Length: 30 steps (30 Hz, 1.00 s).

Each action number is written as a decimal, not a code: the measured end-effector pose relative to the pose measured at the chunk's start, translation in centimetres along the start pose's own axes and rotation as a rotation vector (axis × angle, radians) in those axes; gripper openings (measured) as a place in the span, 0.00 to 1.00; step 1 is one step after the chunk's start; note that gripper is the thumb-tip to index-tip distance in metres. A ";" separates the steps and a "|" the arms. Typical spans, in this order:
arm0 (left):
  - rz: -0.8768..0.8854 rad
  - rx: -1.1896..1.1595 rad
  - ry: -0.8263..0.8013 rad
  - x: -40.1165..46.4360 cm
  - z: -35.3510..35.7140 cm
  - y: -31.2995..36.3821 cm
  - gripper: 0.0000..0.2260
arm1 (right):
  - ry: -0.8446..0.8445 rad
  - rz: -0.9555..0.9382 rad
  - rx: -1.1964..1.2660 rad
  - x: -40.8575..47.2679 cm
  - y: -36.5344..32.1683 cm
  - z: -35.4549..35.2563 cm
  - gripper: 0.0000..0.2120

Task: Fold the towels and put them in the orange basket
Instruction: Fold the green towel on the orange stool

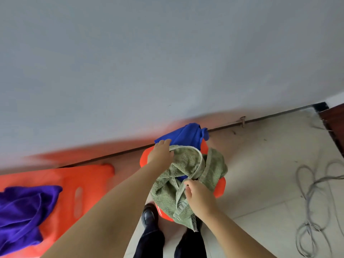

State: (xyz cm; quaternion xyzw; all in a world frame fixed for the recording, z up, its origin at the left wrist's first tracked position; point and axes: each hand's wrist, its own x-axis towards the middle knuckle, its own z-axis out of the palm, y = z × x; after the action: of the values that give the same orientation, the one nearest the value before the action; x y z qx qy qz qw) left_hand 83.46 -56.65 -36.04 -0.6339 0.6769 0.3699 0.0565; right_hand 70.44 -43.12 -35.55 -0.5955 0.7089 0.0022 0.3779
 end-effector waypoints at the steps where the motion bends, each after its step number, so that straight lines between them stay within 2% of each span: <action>1: 0.005 0.020 -0.019 0.8 0.6 -0.1 0.23 | 0.012 -0.006 0.031 0.2 0.1 0.3 0.12; 6: -0.052 0.101 -0.101 2.7 3.6 -2.4 0.20 | -0.005 -0.023 0.100 0.8 1.3 1.5 0.15; 9: -0.067 0.057 0.024 2.4 3.5 -3.0 0.14 | -0.040 -0.020 0.118 0.8 1.5 1.5 0.17; 11: -0.050 -0.033 0.100 1.4 2.7 -2.7 0.11 | -0.059 0.046 0.187 0.8 1.2 0.8 0.17; 13: -0.003 -0.124 0.157 -0.4 1.6 -1.8 0.10 | -0.089 0.175 0.436 0.9 0.3 -0.3 0.16; 15: 0.088 -0.175 0.178 -3.1 0.7 -0.5 0.10 | -0.192 0.373 0.921 1.0 -1.1 -1.6 0.19; 17: 0.200 -0.193 0.134 -6.3 0.7 0.7 0.11 | -0.270 0.523 1.430 1.3 -2.2 -3.0 0.25; 19: 0.296 -0.202 0.086 -9.7 1.7 1.5 0.13 | -0.301 0.547 1.649 1.1 -3.0 -4.6 0.29; 21: 0.382 -0.213 0.083 -13.0 3.1 2.0 0.11 | -0.258 0.548 1.602 0.5 -3.9 -5.7 0.22; 23: 0.368 -0.286 0.072 -15.9 3.9 2.5 0.15 | -0.204 0.589 1.493 -0.3 -4.5 -6.9 0.16; 25: 0.215 -0.531 0.052 -18.0 3.5 2.6 0.16 | -0.220 0.573 1.446 -1.4 -4.5 -8.6 0.15; 27: 0.032 -0.807 0.162 -18.5 1.9 3.0 0.04 | -0.302 0.495 1.412 -2.9 -4.6 -11.1 0.14; 29: -0.148 -1.007 0.334 -17.5 -0.1 3.4 0.08 | -0.350 0.420 1.381 -4.4 -4.6 -13.8 0.12; 30: -0.205 -1.021 0.367 -16.6 -1.1 3.6 0.10 | -0.362 0.386 1.377 -5.2 -4.8 -15.1 0.11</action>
State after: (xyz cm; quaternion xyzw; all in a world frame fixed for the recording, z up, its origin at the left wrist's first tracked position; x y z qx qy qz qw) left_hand 83.80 -43.97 -24.66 -0.6975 0.3452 0.5271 -0.3413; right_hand 66.46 -47.01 -19.84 -0.0784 0.5684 -0.2785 0.7702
